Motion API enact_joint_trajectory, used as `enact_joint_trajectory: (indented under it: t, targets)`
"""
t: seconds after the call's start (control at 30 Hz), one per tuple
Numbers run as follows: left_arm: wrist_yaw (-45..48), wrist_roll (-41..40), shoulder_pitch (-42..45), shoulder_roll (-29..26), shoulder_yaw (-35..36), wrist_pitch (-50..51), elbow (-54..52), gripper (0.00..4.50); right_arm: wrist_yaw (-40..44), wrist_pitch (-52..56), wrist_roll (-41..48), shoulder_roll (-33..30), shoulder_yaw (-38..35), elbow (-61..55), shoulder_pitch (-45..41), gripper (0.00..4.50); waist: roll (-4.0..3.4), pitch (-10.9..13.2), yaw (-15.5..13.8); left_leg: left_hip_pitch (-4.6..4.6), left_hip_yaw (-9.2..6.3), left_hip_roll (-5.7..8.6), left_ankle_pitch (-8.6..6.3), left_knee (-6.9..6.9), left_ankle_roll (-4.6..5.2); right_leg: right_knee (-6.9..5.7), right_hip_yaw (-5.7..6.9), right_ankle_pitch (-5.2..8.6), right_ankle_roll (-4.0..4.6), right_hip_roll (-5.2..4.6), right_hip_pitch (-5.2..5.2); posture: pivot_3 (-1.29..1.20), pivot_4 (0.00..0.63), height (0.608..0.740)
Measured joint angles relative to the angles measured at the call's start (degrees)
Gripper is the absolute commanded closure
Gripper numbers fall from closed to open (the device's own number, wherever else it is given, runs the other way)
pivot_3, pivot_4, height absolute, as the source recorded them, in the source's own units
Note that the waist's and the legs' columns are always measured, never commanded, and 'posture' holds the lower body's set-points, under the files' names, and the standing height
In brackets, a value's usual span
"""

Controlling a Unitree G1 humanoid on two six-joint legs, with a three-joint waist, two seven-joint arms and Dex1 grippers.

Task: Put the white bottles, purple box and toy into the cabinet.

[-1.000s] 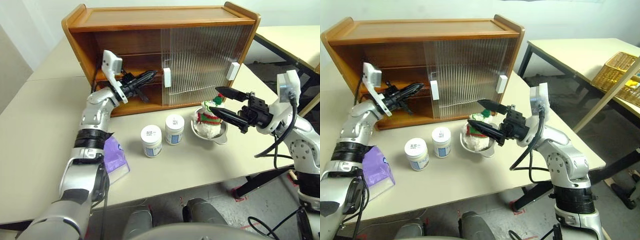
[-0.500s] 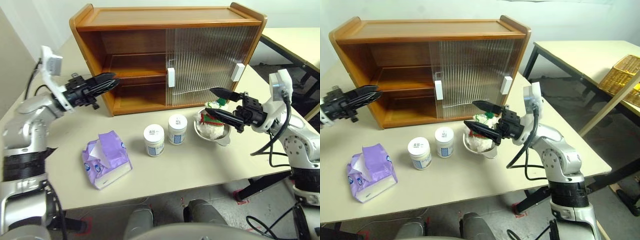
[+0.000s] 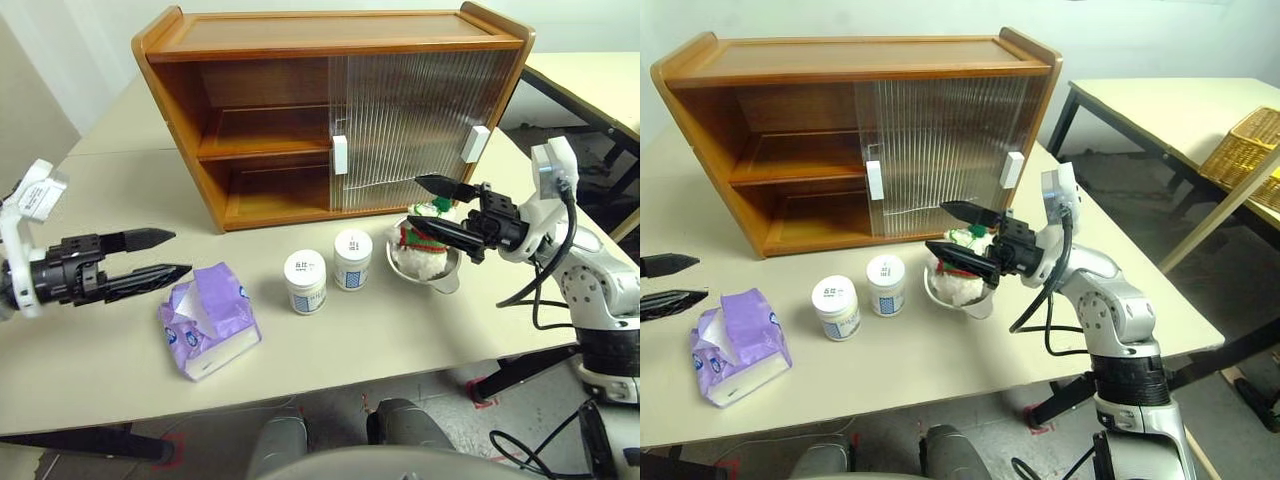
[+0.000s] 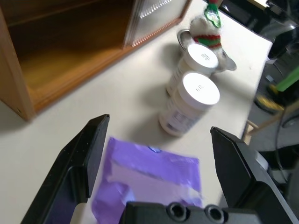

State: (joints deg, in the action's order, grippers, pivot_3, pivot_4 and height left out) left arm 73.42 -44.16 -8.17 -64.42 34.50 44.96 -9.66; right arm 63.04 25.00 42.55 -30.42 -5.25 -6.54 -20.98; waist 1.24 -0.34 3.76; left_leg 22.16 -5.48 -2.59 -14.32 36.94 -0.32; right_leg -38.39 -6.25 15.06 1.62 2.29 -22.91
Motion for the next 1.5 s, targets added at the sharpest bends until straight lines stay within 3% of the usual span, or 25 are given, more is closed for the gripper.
enact_joint_trajectory:
  t: [0.23, 0.67, 0.83, 0.93, 1.03, 1.17, 1.33, 1.43, 1.5]
  targets:
    - [6.3, 5.2, -8.6, -6.9, 2.6, -0.5, 1.0, 0.04, 0.6, 0.0, -0.4, 0.2, 0.0, 0.4, -0.4, 0.0, -0.06, -0.1, 0.0, -0.04, -0.1, -0.2, -0.05, -0.13, -0.1, 0.0, -0.67, -0.07, 0.16, 0.14, -0.2, -0.07, 0.0, 0.74]
    - [6.0, 4.2, -12.1, -4.3, 0.4, 3.4, -12.5, 0.04, 0.8, 0.0, -0.5, 0.1, 0.0, 0.4, -0.4, 0.0, -0.19, -0.1, 0.1, -0.06, -0.16, -0.31, -0.14, -0.14, -0.24, 0.01, -0.74, -0.16, 0.36, 0.17, -0.27, -0.08, 0.0, 0.74]
    - [4.5, 5.3, -14.4, -3.9, -1.5, 3.4, -14.2, 0.04, 0.8, 0.0, -0.5, 0.0, 0.0, 0.4, -0.4, 0.0, -0.24, -0.2, 0.1, -0.14, -0.13, -0.68, -0.26, -0.1, -0.45, 0.03, -0.78, -0.18, 0.4, 0.74, -0.25, -0.09, 0.0, 0.74]
    - [3.2, 6.3, -14.9, -3.3, -3.3, 3.2, -15.2, 0.29, 0.8, 0.1, -0.5, -0.1, 0.0, 0.3, -0.4, 0.0, -0.25, -0.2, 0.1, -0.24, -0.16, -0.87, -0.31, -0.1, -0.53, 0.02, -0.82, -0.18, 0.4, 0.86, -0.21, -0.09, 0.0, 0.74]
    - [0.9, 8.2, -14.7, -2.3, -5.9, 1.7, -15.2, 0.95, 0.8, 0.1, -0.5, -0.2, 0.0, 0.3, -0.4, 0.0, -0.38, -0.3, 0.1, -0.3, -0.16, -1.02, -0.31, -0.11, -0.54, 0.02, -0.82, -0.19, 0.41, 0.97, -0.2, -0.09, 0.0, 0.74]
    - [-1.9, 10.6, -13.3, -0.7, -10.2, -0.7, -15.2, 2.4, 0.8, 0.3, -0.5, -0.2, 0.0, 0.3, -0.4, 0.0, -0.52, -0.3, 0.1, -0.34, -0.16, -1.04, -0.31, -0.1, -0.54, 0.01, -0.82, -0.24, 0.49, 1.22, -0.18, -0.09, 0.0, 0.74]
    - [-5.8, 17.3, -11.4, 0.7, -18.0, -7.1, -12.9, 3.27, 0.6, 0.6, -0.4, -0.3, -0.1, 0.2, -0.5, 0.0, -0.54, -0.4, 0.1, -0.38, -0.18, -1.06, -0.31, -0.08, -0.54, 0.01, -0.84, -0.31, 0.61, 1.29, -0.16, -0.09, 0.0, 0.74]
    - [-6.0, 19.0, -11.6, 0.7, -19.4, -9.3, -11.6, 4.31, 0.4, 0.6, -0.4, -0.3, -0.1, 0.2, -0.5, 0.0, -0.53, -0.4, 0.2, -0.37, -0.2, -1.11, -0.32, -0.08, -0.54, 0.02, -0.86, -0.34, 0.66, 1.4, -0.18, -0.09, 0.0, 0.74]
    - [-5.6, 19.3, -12.5, 0.7, -19.4, -10.1, -11.5, 4.46, 0.4, 0.6, -0.4, -0.3, -0.1, 0.2, -0.5, 0.0, -0.54, -0.4, 0.3, -0.37, -0.2, -1.18, -0.34, -0.08, -0.58, 0.02, -0.89, -0.35, 0.68, 1.51, -0.18, -0.1, 0.0, 0.74]
